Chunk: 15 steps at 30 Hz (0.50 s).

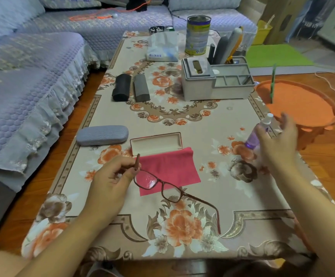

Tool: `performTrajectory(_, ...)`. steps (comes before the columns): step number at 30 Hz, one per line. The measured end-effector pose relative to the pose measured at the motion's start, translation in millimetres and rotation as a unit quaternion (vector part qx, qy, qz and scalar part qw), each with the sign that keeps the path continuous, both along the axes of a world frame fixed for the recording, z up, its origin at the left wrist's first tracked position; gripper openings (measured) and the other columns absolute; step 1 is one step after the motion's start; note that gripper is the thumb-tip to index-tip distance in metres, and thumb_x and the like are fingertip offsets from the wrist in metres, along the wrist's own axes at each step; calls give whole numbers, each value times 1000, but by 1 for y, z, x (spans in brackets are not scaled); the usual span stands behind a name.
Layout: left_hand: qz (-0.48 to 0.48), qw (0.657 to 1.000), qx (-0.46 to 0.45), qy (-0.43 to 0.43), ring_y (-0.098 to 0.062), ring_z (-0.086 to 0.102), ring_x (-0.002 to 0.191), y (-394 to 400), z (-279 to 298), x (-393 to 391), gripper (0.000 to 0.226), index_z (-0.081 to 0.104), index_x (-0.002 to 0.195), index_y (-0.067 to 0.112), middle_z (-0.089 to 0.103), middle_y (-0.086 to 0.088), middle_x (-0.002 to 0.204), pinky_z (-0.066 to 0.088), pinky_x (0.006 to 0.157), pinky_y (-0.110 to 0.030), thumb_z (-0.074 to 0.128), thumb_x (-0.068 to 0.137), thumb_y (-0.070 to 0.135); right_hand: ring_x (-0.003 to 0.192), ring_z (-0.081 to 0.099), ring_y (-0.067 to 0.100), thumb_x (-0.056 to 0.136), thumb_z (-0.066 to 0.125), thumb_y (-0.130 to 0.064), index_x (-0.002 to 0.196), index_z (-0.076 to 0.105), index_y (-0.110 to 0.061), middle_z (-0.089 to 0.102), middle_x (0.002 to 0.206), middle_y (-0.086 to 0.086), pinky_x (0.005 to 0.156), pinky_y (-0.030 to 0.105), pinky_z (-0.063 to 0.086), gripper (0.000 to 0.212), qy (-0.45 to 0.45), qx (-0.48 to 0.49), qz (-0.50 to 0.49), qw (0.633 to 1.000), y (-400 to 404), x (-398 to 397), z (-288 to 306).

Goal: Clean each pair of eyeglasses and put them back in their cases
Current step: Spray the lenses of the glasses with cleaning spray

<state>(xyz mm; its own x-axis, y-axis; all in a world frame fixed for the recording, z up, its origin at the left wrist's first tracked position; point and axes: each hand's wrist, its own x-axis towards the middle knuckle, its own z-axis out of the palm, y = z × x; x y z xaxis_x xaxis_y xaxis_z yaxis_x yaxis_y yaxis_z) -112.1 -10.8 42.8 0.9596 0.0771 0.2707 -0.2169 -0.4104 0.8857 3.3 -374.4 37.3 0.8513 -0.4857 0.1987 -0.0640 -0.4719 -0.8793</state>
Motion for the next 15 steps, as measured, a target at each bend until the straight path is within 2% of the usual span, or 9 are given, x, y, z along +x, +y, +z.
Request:
performTrajectory(2,6,1000,-7,0,-17,65,94,0,-1,-2,23,70,95,38,71,8,95,53,86,-45,65,94,15,117,51,23,97,63,-29,131,51,-5,50,129,17,100,23,40,43,-119,-68,-64,988,10,-13,7)
performTrajectory(3,8,1000,-14,1,-17,66,94,0,-1,-2,20,70,95,38,71,8,96,54,87,-46,65,93,19,105,54,18,97,61,-24,118,57,-3,54,115,18,90,16,40,31,-163,-104,-39,980,19,-19,10)
performTrajectory(5,8,1000,-26,1,-19,66,95,-1,0,-3,15,71,94,36,71,6,96,54,89,-49,64,91,24,85,54,-1,92,61,-8,101,63,-5,58,93,7,77,10,38,9,-184,-183,145,955,37,-29,9)
performTrajectory(6,6,1000,-28,0,-21,66,96,-1,0,-2,13,71,94,35,71,6,96,54,89,-50,64,92,24,83,53,-3,90,62,-3,99,67,-9,60,89,1,76,12,41,12,-158,-223,267,924,47,-34,5)
performTrajectory(8,-3,1000,-27,-2,-23,66,98,0,-1,-1,13,72,93,32,71,5,97,54,90,-50,65,94,21,90,54,7,92,63,-5,106,73,-19,65,97,-5,80,25,46,22,-65,-299,466,830,62,-42,-10)
performTrajectory(9,-10,1000,-25,-4,-23,66,98,1,-1,0,15,72,93,31,71,5,97,54,90,-48,66,96,18,95,53,12,95,63,-10,113,73,-24,66,104,-8,82,27,46,25,-34,-330,511,793,69,-45,-19)
performTrajectory(10,-17,1000,-22,-6,-23,65,98,1,-1,0,15,72,94,29,71,5,97,53,90,-46,67,97,16,99,52,15,96,64,-13,119,72,-27,65,110,-9,83,28,46,28,-27,-359,522,773,75,-47,-28)
performTrajectory(12,-28,999,-12,-10,-20,66,100,1,-1,-1,13,72,94,27,71,7,97,52,91,-37,67,96,15,98,51,19,93,69,-14,121,71,-24,65,111,-6,80,33,50,30,-43,-397,500,768,82,-46,-39)
performTrajectory(15,-35,999,-7,-9,-19,65,98,0,-1,-2,13,73,93,24,71,7,95,52,90,-32,68,95,13,88,49,21,92,70,-14,102,75,-22,64,96,-6,71,39,50,14,-65,-405,484,773,83,-39,-40)
